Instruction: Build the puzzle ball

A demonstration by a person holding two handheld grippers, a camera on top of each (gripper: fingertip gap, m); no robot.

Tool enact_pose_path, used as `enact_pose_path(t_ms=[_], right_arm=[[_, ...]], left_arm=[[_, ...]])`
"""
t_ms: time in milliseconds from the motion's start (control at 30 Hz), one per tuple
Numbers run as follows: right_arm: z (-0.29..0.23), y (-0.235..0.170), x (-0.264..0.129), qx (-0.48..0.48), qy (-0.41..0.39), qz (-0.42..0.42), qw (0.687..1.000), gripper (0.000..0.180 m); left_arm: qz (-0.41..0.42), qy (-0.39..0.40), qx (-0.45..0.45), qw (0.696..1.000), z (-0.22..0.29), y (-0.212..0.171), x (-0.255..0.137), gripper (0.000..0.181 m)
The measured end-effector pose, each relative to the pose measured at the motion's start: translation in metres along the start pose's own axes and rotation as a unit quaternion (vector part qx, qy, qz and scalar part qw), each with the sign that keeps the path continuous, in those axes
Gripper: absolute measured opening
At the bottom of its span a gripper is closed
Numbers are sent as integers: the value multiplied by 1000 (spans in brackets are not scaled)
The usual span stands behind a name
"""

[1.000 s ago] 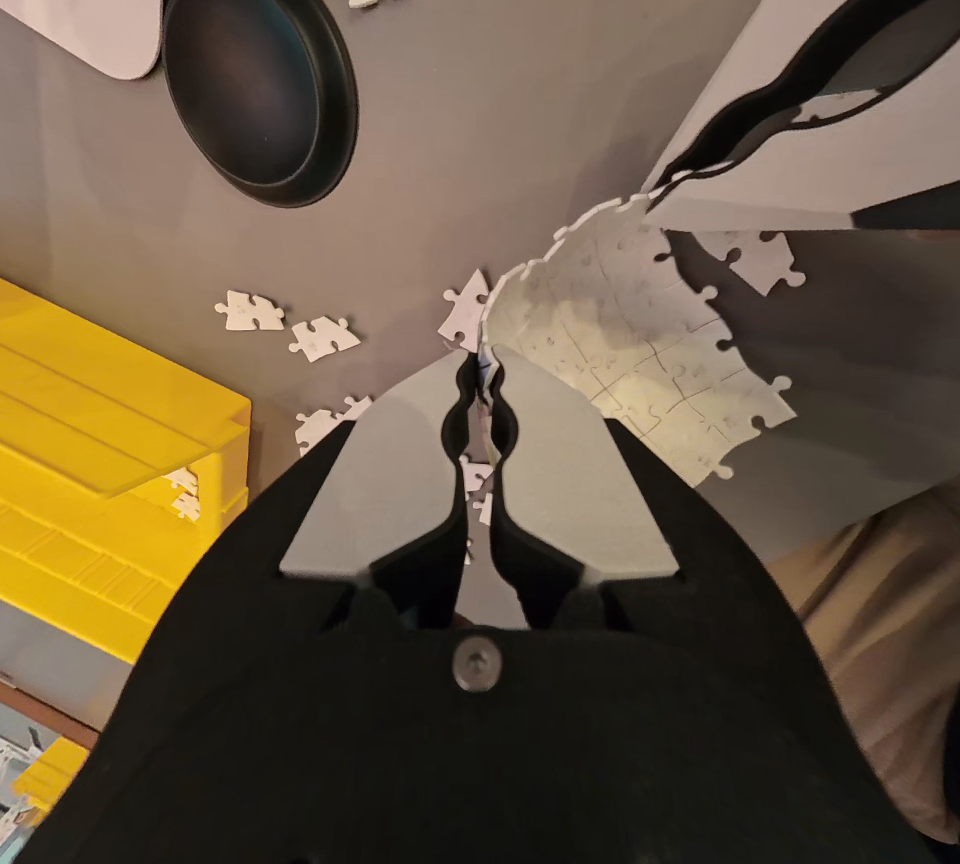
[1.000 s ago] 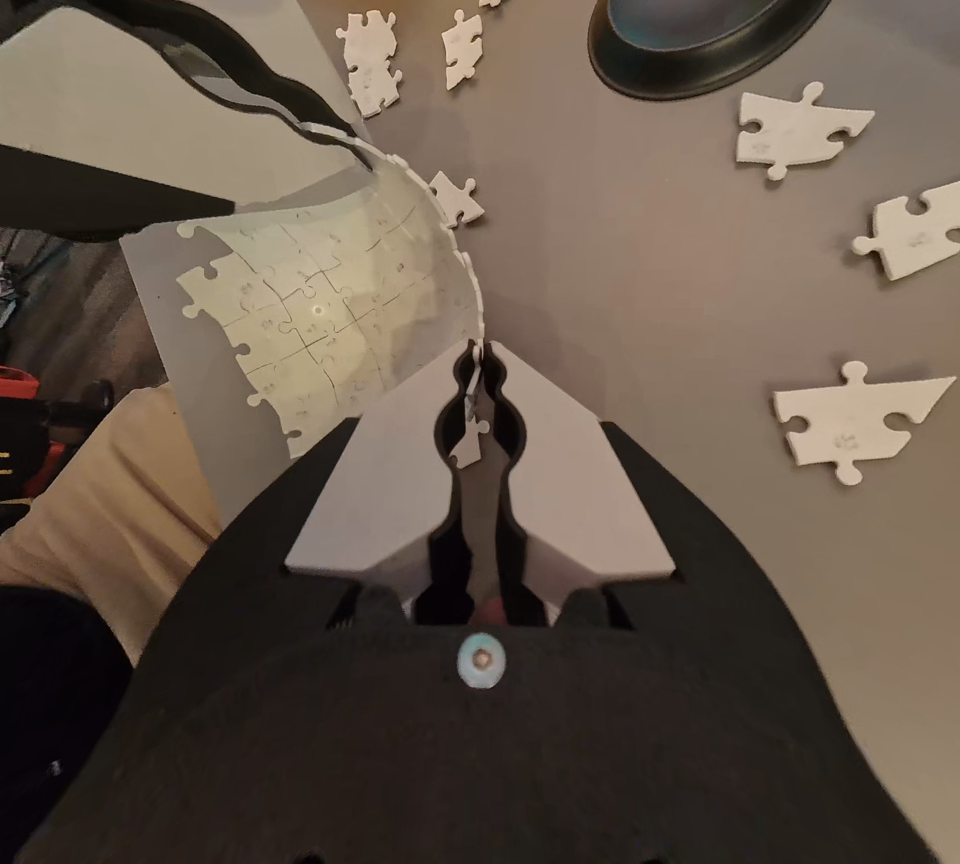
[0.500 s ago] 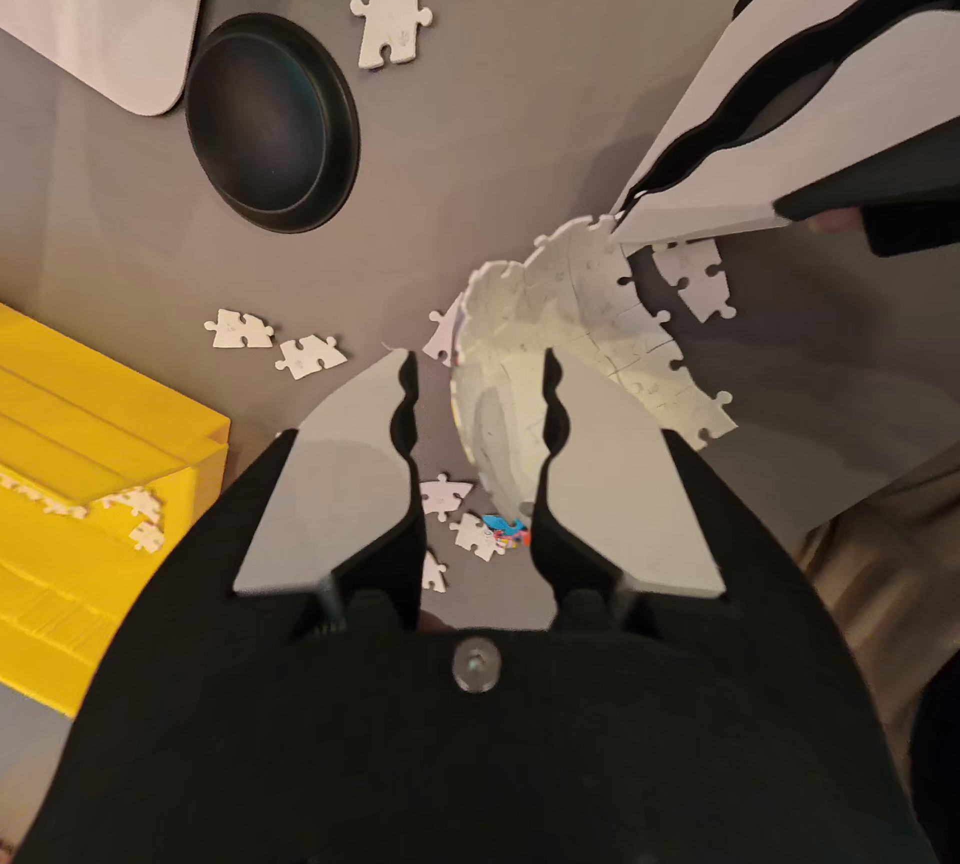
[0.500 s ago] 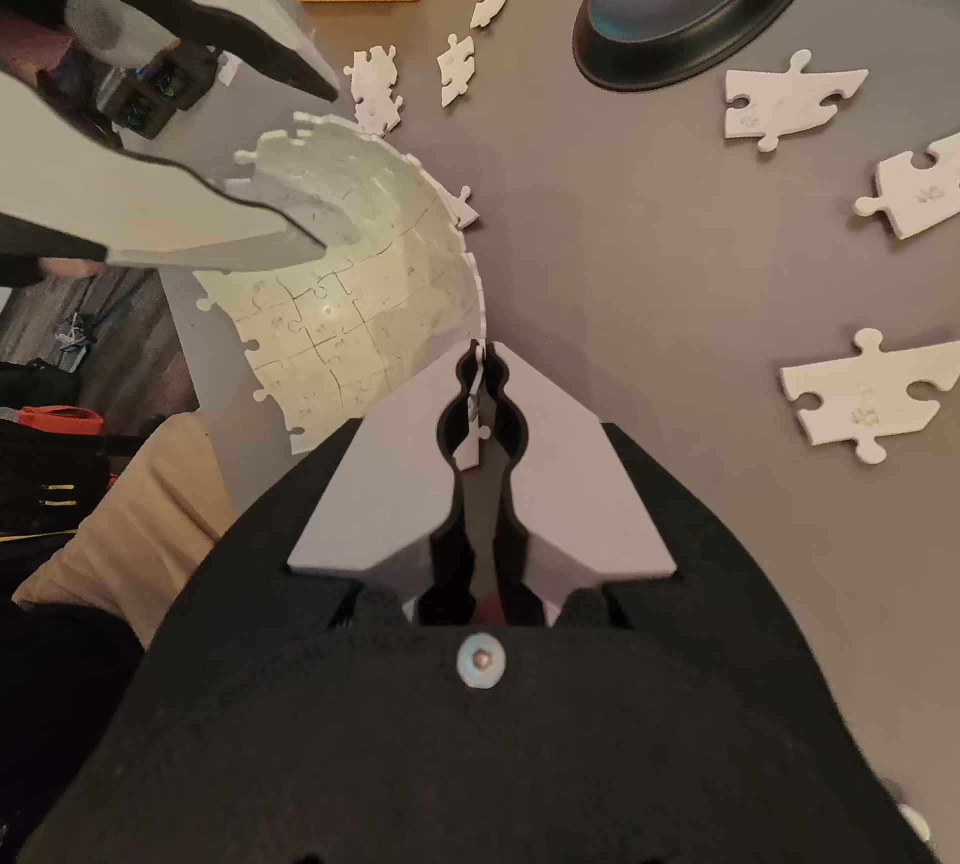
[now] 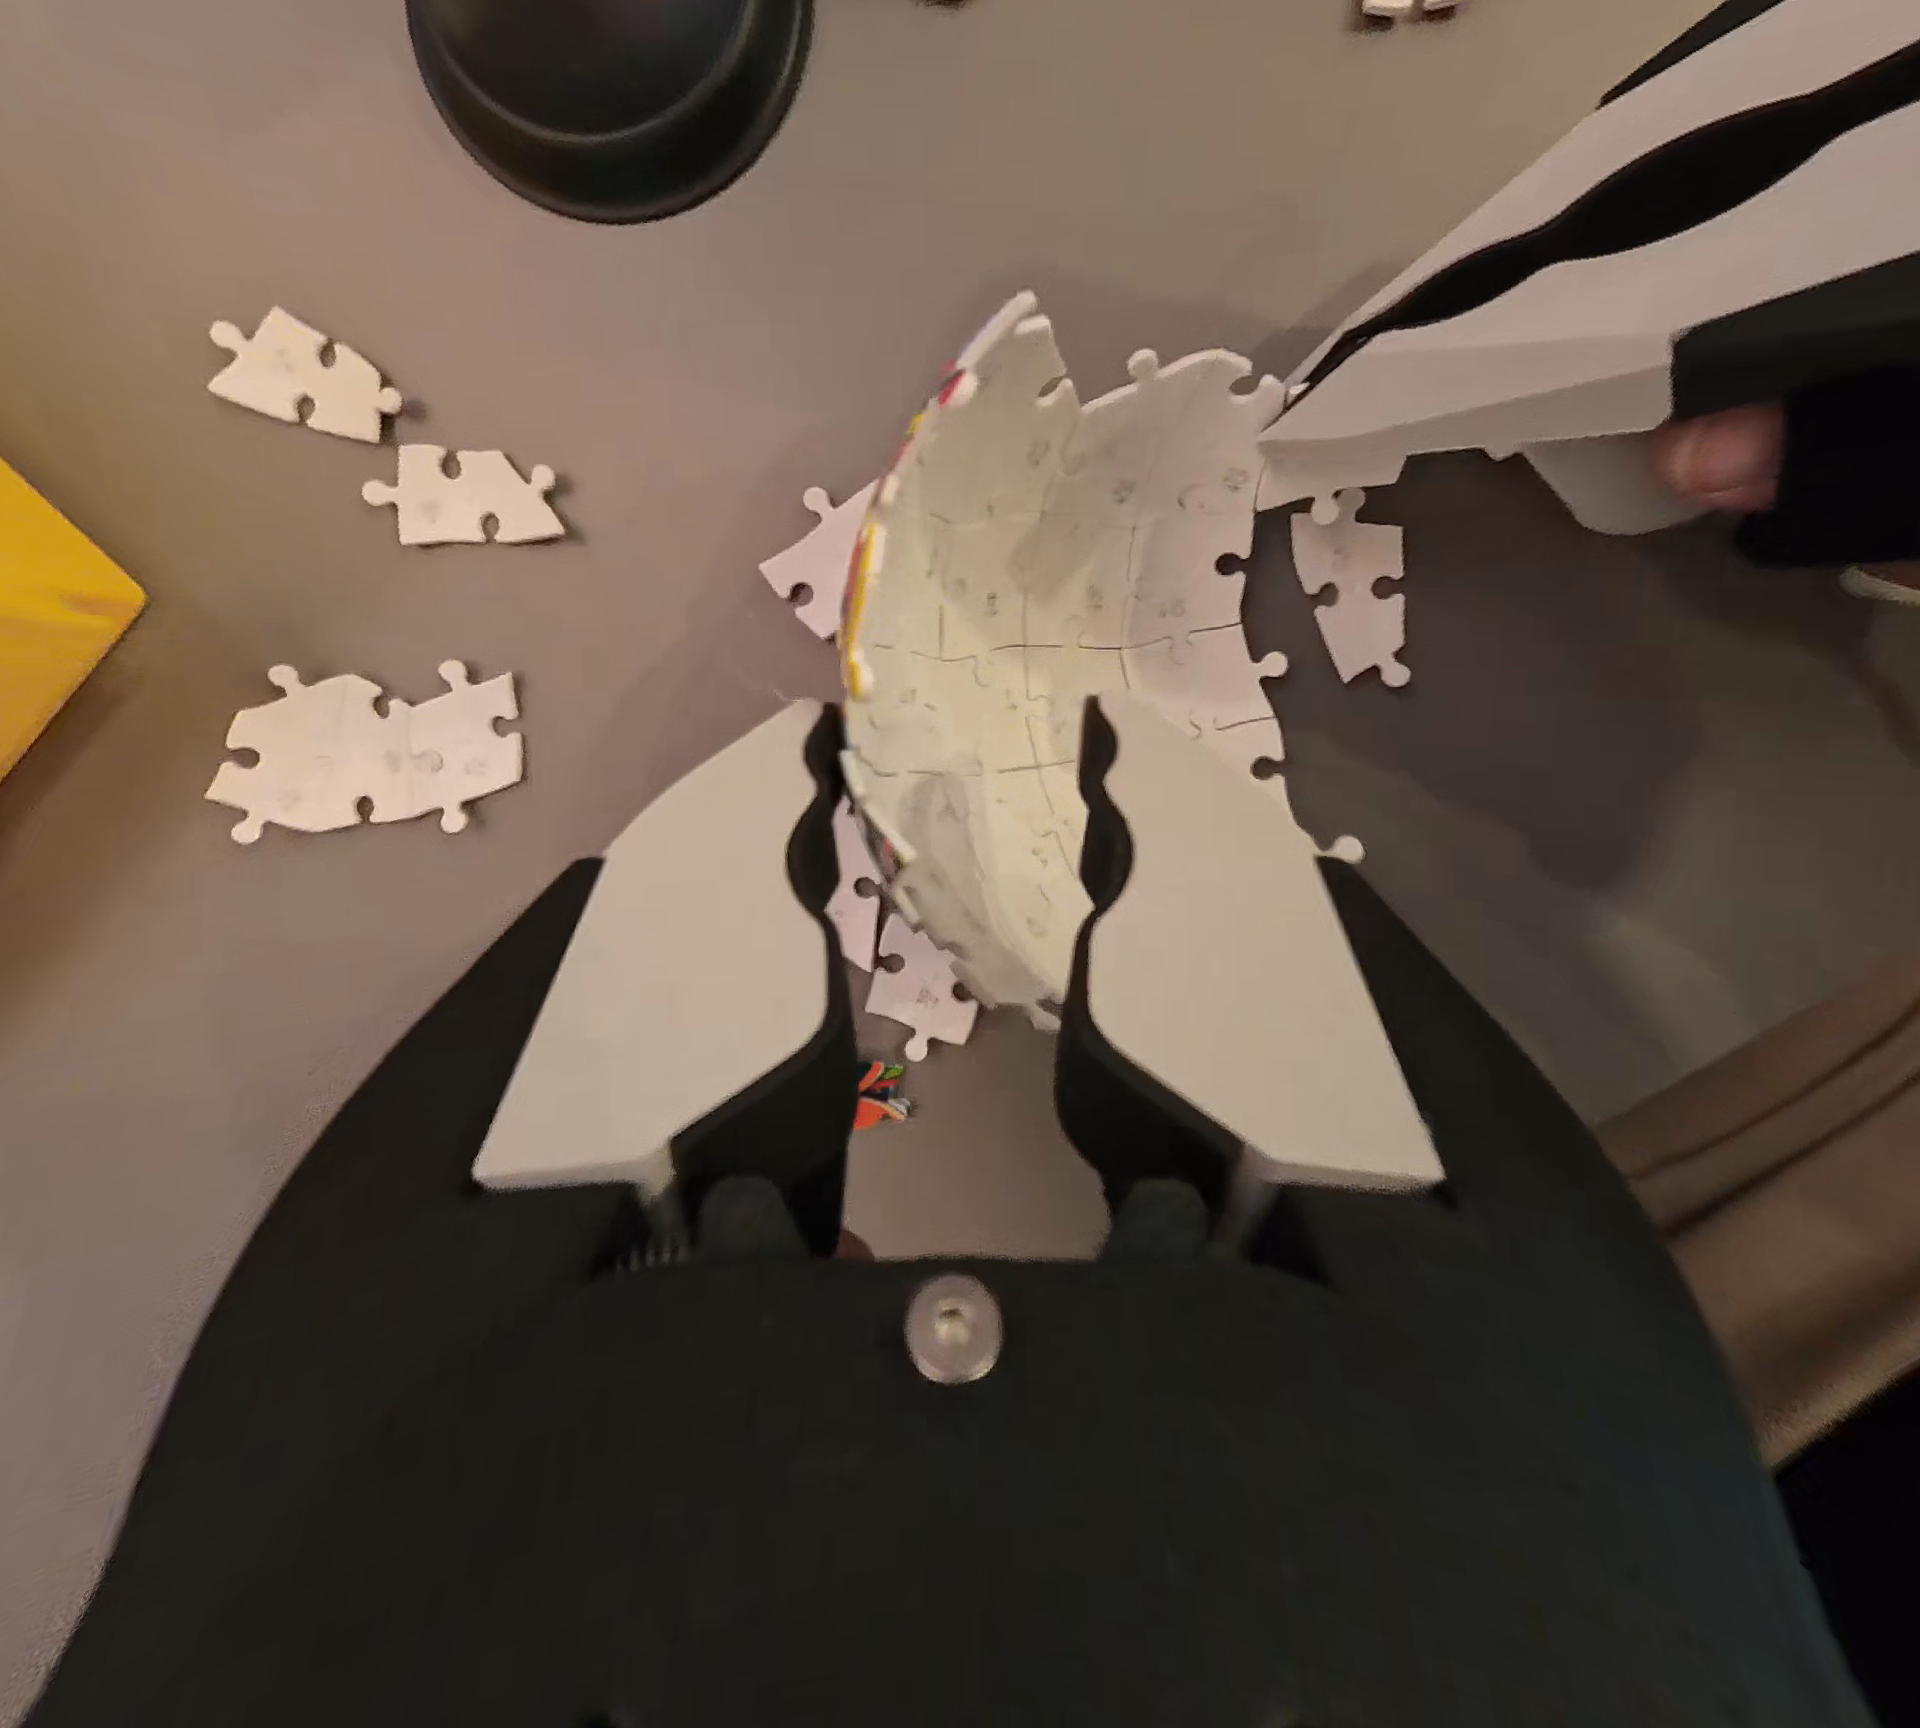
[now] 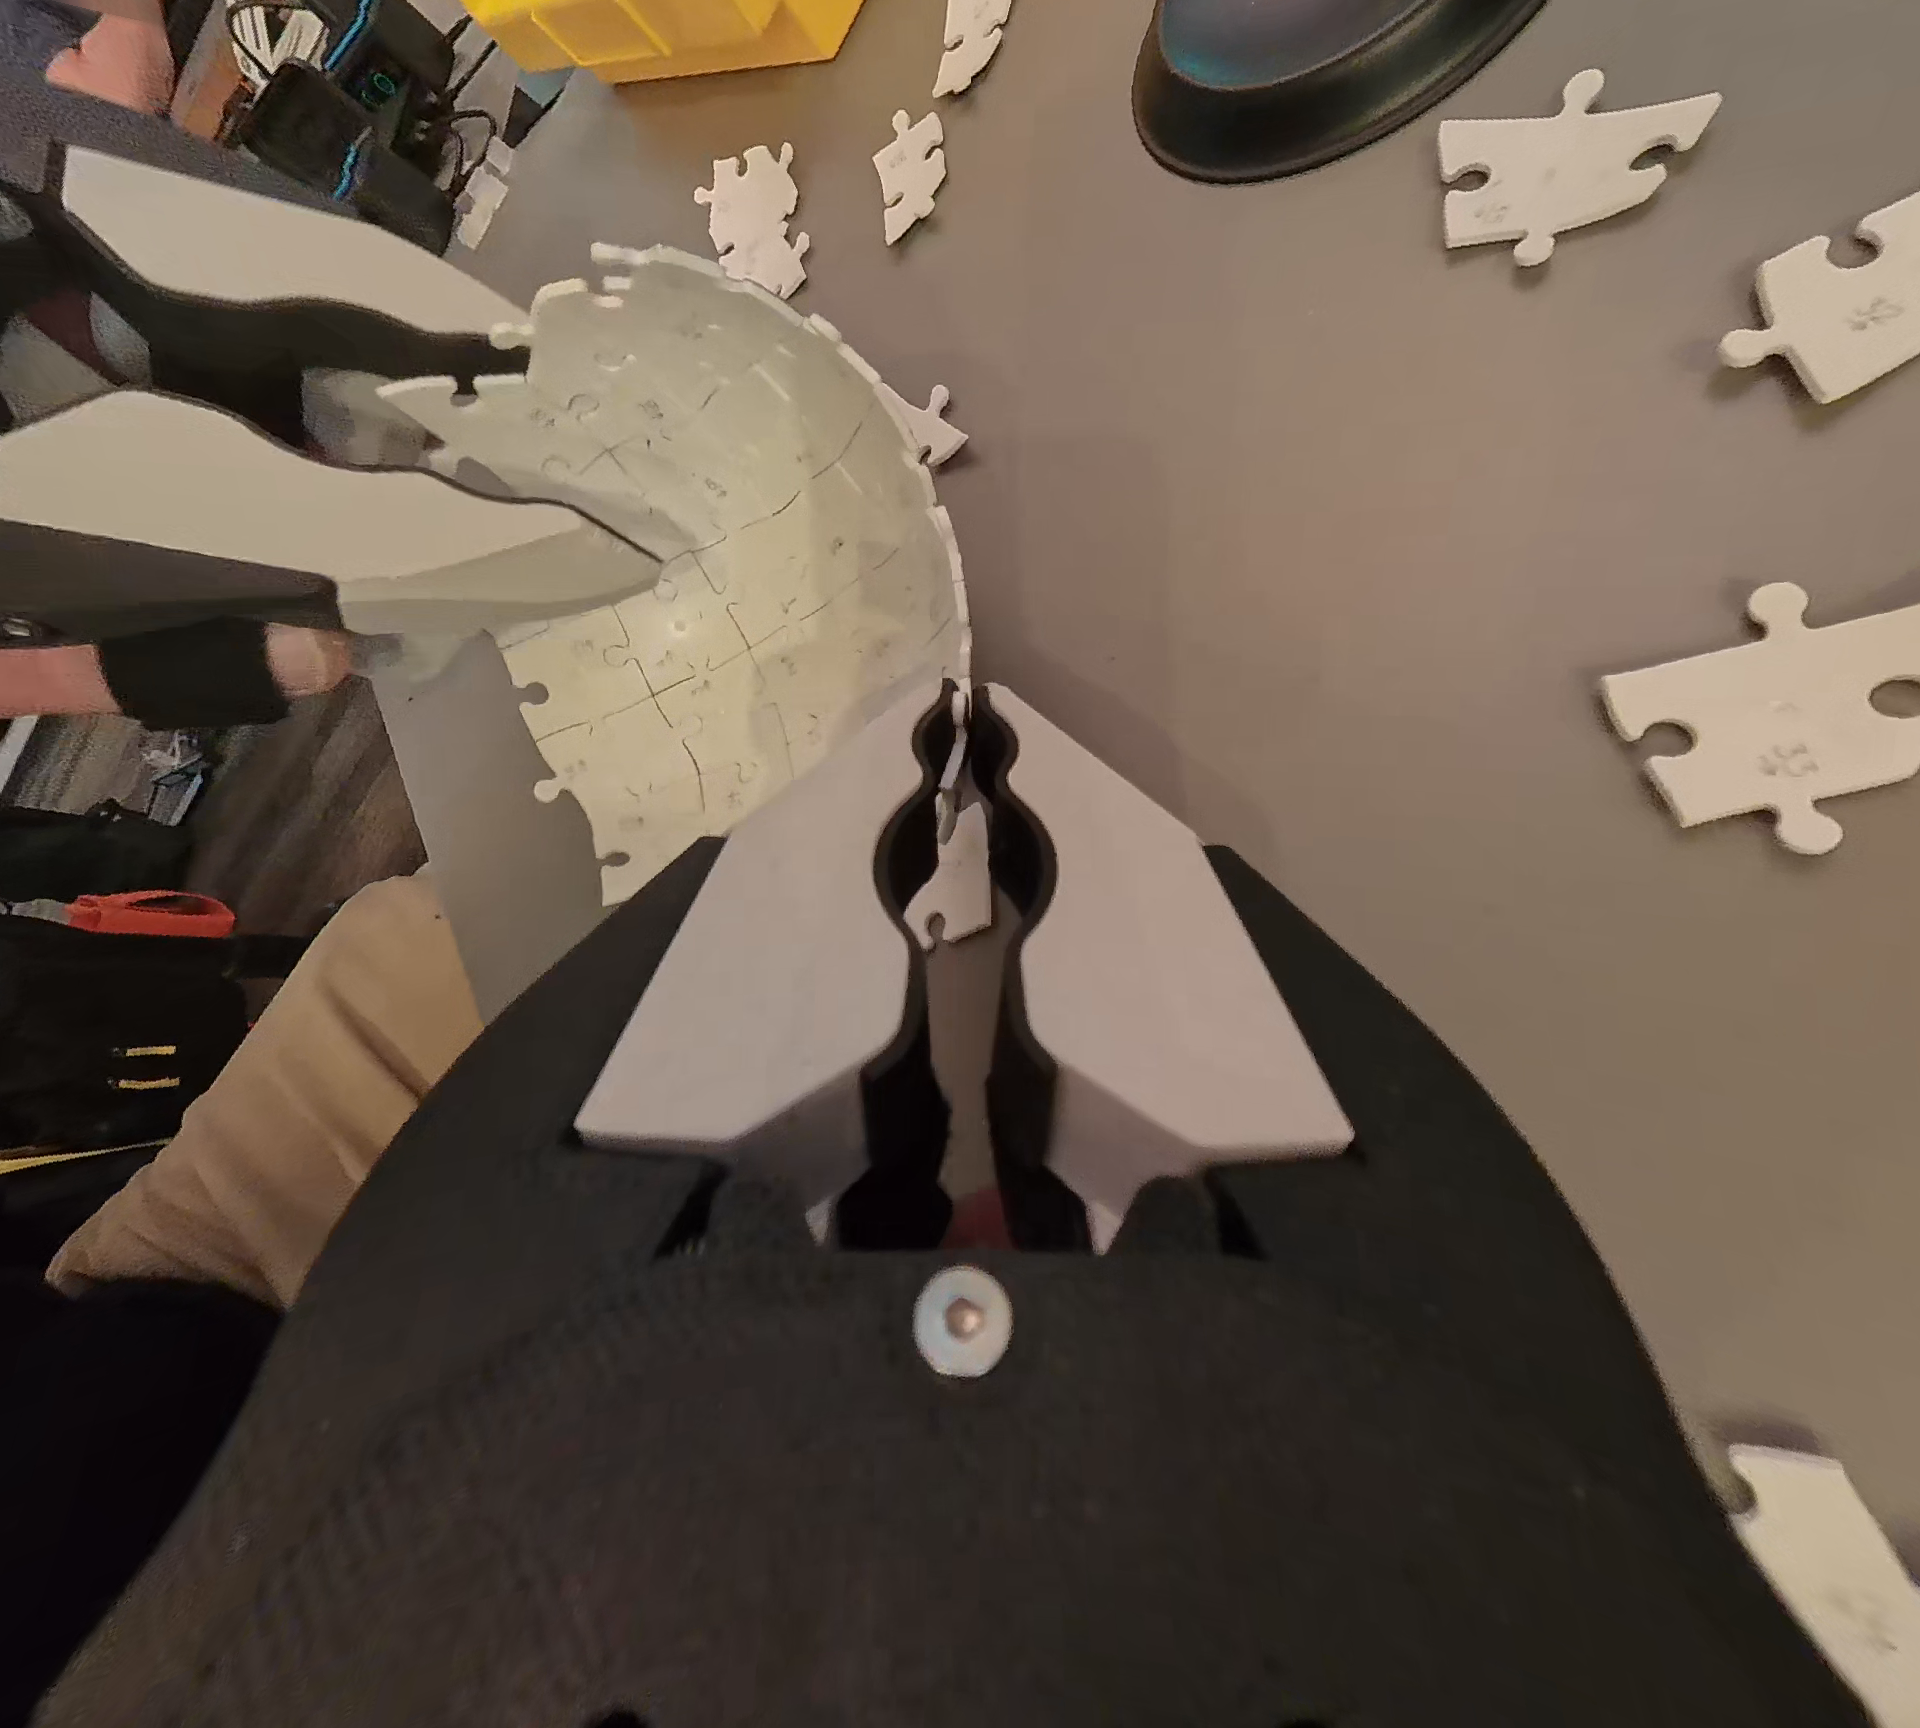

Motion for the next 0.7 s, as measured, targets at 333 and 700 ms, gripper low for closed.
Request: enact_pose_path(t_ms=[333,700], right_arm=[[-3,-4,0,17,5,12,1000,0],[-1,-3,0,24,-1,27,999,6]], left_arm=[[29,67,-3,997,-7,-5,2,11],[4,118,44,992,-10,4,4,4]])
Point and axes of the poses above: each gripper's, where its closed fingertips meet, x out along the fingers, y out of its top, z = x × y across the jaws, the point moved 8 cm from there along -x, back along the fingers, and after that the axes turned 5 degrees about z, right-handed, at the moved point
